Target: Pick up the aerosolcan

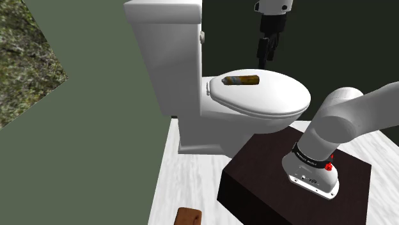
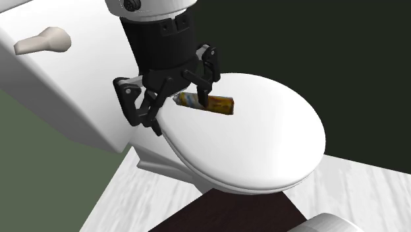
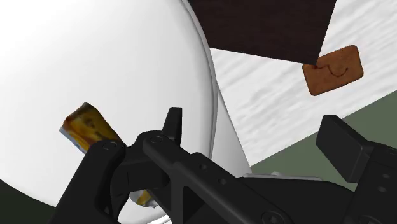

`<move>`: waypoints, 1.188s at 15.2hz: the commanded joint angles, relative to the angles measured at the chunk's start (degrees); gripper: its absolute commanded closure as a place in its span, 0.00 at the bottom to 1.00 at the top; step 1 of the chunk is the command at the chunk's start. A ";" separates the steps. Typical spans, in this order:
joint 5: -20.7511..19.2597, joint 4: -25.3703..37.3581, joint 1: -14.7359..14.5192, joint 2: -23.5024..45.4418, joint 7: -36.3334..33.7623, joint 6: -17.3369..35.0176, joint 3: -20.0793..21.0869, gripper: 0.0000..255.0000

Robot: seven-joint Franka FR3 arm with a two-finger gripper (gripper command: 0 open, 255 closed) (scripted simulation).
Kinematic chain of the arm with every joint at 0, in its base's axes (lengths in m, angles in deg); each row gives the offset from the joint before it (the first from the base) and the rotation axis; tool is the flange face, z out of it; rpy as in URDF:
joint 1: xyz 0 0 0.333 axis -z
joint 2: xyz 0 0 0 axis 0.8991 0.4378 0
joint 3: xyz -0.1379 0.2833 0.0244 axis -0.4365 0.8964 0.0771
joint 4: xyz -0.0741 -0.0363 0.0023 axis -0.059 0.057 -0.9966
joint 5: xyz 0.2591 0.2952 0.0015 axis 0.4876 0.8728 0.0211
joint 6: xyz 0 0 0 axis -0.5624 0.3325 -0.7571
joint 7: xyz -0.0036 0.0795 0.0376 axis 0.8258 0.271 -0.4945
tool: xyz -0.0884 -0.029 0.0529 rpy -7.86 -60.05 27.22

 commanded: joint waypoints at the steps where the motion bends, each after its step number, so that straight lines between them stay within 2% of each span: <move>1: 0.00 0.00 0.00 0.00 0.00 0.00 0.00 0.00; 10: -8.84 -5.96 -0.27 8.02 16.39 17.37 -7.48 0.00; 18: -13.83 -4.98 -0.73 21.25 29.52 33.68 -13.65 0.00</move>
